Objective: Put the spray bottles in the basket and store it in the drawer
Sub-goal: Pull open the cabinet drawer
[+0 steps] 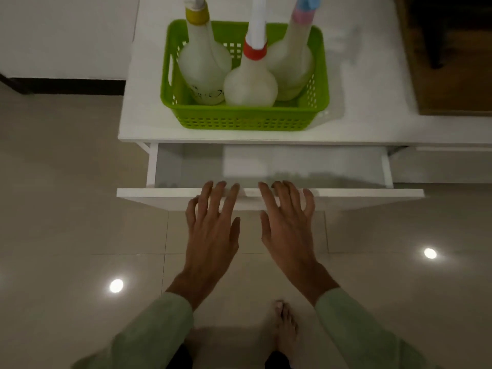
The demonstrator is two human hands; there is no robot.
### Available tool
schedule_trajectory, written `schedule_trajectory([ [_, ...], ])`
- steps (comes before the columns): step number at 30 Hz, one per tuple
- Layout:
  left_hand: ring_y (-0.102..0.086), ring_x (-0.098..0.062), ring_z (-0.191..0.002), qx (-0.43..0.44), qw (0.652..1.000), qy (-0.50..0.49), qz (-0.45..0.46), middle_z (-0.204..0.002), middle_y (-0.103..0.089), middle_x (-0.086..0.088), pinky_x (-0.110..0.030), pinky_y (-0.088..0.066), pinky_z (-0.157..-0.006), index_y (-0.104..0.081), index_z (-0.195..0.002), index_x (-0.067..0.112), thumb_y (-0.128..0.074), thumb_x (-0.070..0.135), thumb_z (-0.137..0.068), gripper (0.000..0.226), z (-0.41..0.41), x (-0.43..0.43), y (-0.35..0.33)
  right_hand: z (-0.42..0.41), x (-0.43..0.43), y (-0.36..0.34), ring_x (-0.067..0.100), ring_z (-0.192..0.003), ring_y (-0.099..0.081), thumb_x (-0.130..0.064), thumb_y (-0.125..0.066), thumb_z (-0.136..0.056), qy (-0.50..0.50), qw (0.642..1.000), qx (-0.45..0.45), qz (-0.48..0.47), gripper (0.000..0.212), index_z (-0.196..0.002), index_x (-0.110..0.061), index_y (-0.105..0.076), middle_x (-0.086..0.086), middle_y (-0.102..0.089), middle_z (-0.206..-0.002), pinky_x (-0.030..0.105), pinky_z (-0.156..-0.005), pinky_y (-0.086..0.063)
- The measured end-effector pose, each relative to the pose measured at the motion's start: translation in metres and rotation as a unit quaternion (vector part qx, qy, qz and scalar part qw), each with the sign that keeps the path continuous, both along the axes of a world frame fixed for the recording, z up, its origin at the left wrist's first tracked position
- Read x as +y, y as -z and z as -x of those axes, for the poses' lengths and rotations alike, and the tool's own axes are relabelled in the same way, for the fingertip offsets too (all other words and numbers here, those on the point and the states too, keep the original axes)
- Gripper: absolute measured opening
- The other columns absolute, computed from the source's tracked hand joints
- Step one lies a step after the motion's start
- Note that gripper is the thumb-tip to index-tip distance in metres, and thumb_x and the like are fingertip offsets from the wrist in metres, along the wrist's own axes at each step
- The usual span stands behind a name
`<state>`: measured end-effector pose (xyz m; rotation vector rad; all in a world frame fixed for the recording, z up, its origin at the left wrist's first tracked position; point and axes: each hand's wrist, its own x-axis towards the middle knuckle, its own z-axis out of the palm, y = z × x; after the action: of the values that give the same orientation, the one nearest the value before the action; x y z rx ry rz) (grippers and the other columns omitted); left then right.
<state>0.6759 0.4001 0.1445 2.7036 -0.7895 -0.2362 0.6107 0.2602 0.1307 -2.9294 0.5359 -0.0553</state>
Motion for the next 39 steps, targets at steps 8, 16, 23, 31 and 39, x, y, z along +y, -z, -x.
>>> schedule_trajectory([
  [8,-0.045,-0.024,-0.129,0.019,0.998,0.004,-0.065,-0.135,-0.055,-0.001,-0.044,-0.036,-0.106,-0.048,-0.135,0.023,-0.057,0.014,-0.092,0.044,0.013,0.005,-0.028,0.012,-0.001,-0.028,0.026,-0.11,-0.058,0.001,-0.059,-0.091,-0.004,0.997,0.048,-0.067,0.046,-0.131,-0.021,-0.064,0.003,-0.066,-0.115,0.043,-0.106,-0.041],
  [16,-0.052,-0.026,-0.114,0.038,0.991,0.003,-0.132,-0.121,-0.059,-0.003,-0.044,-0.041,-0.095,-0.054,-0.127,0.023,-0.054,-0.007,-0.077,0.059,0.054,0.024,-0.04,0.067,0.013,-0.04,0.027,-0.1,-0.062,0.009,-0.063,-0.077,-0.029,0.992,0.071,-0.096,0.058,-0.126,-0.02,-0.068,0.004,-0.069,-0.109,0.042,-0.092,-0.047],
  [23,-0.055,-0.029,-0.115,0.075,0.987,-0.012,-0.142,-0.119,-0.061,-0.005,-0.048,-0.044,-0.096,-0.06,-0.123,0.02,-0.059,-0.006,-0.072,0.057,0.087,0.037,-0.04,0.097,0.02,-0.033,0.026,-0.097,-0.064,0.01,-0.068,-0.069,-0.039,0.988,0.11,-0.103,0.06,-0.121,-0.02,-0.07,0.003,-0.07,-0.106,0.041,-0.087,-0.051],
  [31,-0.055,-0.016,-0.114,0.131,0.989,-0.011,-0.065,-0.125,-0.06,0.002,-0.035,-0.042,-0.101,-0.055,-0.127,0.021,-0.045,0.01,-0.095,0.036,0.065,0.038,-0.059,0.088,0.006,-0.053,0.019,-0.114,-0.06,-0.046,-0.053,-0.1,-0.032,0.966,0.126,-0.225,0.04,-0.13,-0.023,-0.066,-0.003,-0.067,-0.123,0.036,-0.096,-0.048],
  [39,-0.061,-0.017,-0.098,-0.004,0.946,-0.202,0.255,-0.114,-0.061,-0.002,-0.033,-0.052,-0.084,-0.06,-0.118,0.014,-0.047,0.013,-0.095,0.027,-0.064,-0.012,-0.117,-0.036,-0.064,-0.121,0.018,-0.104,-0.062,-0.03,-0.062,-0.099,0.225,0.888,-0.23,-0.329,0.028,-0.122,-0.015,-0.063,-0.001,-0.065,-0.118,0.047,-0.086,-0.056],
])
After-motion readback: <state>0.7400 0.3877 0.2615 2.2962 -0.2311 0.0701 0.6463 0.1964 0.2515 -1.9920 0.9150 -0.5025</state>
